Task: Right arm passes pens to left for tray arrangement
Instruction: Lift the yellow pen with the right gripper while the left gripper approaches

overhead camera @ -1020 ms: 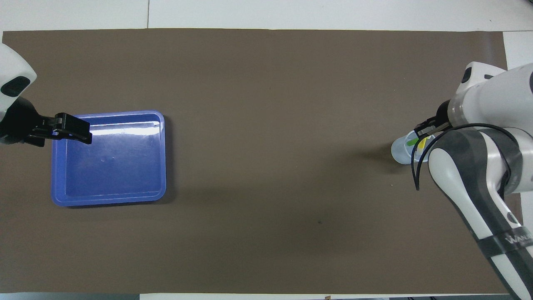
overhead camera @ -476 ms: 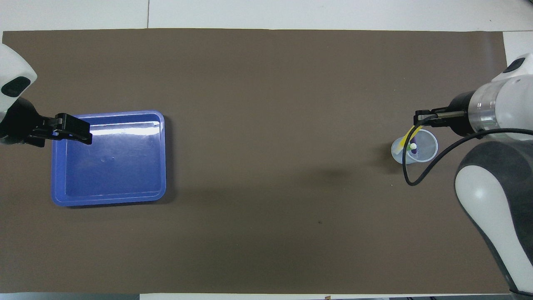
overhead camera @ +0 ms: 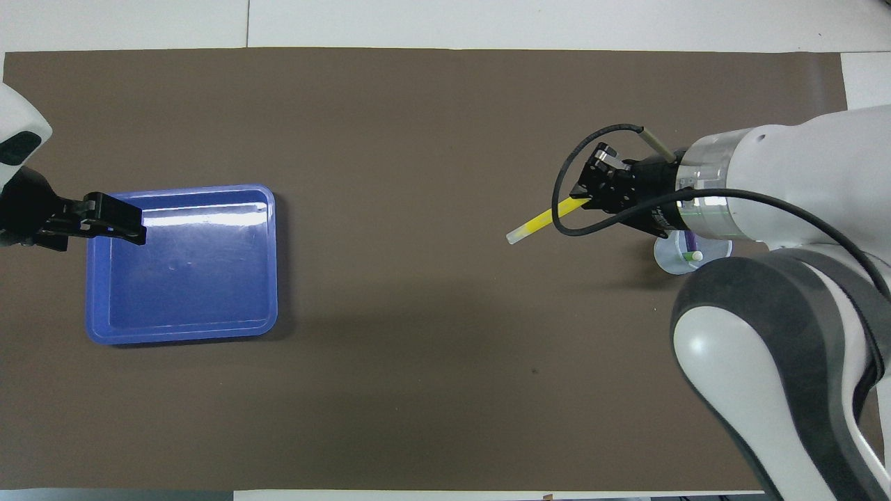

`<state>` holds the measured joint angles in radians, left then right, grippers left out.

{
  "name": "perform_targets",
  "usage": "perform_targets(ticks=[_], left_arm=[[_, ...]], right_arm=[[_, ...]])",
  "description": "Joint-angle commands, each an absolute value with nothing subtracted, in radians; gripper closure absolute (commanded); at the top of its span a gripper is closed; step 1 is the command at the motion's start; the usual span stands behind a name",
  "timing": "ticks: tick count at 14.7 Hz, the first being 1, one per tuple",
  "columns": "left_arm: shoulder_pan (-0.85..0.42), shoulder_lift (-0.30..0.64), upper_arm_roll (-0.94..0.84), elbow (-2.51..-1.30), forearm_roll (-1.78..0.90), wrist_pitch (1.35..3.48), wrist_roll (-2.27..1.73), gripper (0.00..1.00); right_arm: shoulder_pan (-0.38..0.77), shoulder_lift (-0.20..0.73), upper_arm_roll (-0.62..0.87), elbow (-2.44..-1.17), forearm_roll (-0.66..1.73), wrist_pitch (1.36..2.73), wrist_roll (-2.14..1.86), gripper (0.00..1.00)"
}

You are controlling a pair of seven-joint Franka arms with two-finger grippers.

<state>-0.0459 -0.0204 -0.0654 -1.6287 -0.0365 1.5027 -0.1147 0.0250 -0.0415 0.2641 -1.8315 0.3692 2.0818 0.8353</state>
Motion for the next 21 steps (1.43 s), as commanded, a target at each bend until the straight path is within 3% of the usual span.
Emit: perform_targets(ticks=[1, 8, 21], left_arm=[[-0.04, -0.051, -0.063, -1.663, -0.058, 1.512, -0.222, 0.0], [-0.06, -0.041, -0.074, -1.667, -0.196, 1.65, -0.898, 0.0], [-0.205, -0.063, -0.15, -1.634, -0.181, 1.661, -2.084, 0.0]], right_arm=[[0.02, 0.032, 0.346, -1.755, 0.402, 2.137, 1.064, 1.0], [0.026, 0.161, 0.515, -1.612, 0.403, 2.178, 1.431, 1.0], [0.032, 0.169, 0.572, -1.586, 0.477, 2.089, 1.506, 1.0]])
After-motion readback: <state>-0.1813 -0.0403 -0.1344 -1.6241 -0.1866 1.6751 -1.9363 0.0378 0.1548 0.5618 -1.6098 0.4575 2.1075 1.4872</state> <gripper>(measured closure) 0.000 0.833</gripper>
